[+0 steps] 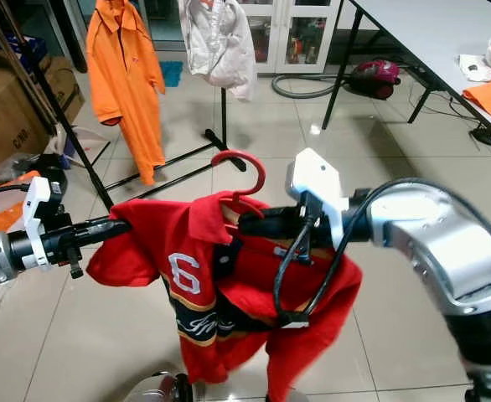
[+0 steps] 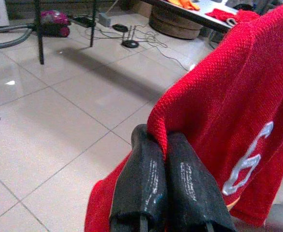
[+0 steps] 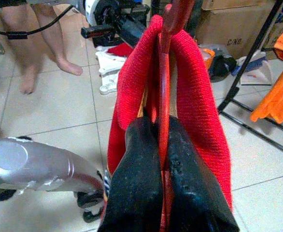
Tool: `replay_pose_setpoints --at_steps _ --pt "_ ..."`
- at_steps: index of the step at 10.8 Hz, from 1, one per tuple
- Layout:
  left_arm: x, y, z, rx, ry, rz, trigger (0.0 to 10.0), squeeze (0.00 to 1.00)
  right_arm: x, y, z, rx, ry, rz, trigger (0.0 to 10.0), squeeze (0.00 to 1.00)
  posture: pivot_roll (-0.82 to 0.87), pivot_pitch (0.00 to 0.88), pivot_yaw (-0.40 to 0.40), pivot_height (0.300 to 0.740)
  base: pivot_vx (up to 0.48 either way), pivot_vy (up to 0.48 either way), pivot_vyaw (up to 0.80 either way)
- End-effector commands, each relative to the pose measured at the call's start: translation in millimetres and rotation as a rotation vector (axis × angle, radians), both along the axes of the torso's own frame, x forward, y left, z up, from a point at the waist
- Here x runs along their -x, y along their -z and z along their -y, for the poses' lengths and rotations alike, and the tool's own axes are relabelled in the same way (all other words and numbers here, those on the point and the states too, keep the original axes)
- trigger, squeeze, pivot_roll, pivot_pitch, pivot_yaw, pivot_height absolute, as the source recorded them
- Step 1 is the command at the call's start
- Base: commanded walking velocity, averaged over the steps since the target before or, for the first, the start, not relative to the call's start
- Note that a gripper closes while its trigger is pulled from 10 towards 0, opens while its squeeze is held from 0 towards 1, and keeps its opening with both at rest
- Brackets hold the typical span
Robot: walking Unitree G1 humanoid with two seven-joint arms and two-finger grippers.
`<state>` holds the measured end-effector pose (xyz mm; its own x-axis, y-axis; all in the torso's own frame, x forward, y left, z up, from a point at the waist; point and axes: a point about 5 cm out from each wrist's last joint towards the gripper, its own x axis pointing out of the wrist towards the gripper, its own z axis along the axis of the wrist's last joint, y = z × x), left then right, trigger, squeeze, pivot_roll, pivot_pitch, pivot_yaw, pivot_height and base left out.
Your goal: Hang hanger
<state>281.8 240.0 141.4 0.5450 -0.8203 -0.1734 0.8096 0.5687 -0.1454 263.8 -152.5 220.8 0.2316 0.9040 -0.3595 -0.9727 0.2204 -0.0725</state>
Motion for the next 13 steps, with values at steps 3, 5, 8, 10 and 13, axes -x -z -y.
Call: replay_pose_setpoints --at_steps 3,5,8,10,13 --pt "-3.4 -13.5 -7.1 0.006 -0.038 0.096 0.0 0.00 2.2 -4.4 2.0 0.026 -0.016 0.038 10.0 0.00 -0.04 0.112 0.040 0.740 0.000 0.000 0.00" --pt "-4.7 -27.7 -19.6 0.018 -0.056 0.118 0.0 0.00 3.2 2.6 9.8 0.096 -0.014 0.033 10.0 0.00 -0.05 0.109 0.035 0.740 0.000 0.000 0.00" --pt "-0.1 -27.0 -37.3 -0.029 -0.095 0.106 0.0 0.00 -0.6 2.3 20.9 0.133 0.013 0.044 10.0 0.00 -0.05 0.101 0.033 0.740 0.000 0.000 0.00" --pt "3.2 -19.0 -37.5 -0.037 -0.103 0.085 0.0 0.00 -2.5 -2.0 24.2 0.138 0.021 0.059 10.0 0.00 -0.05 0.098 0.030 0.740 0.000 0.000 0.00" --pt "5.6 -10.9 -51.5 -0.067 -0.193 0.090 0.0 0.00 -1.9 -4.0 28.7 0.153 0.021 0.064 10.0 0.00 -0.06 0.092 0.022 0.740 0.000 0.000 0.00"
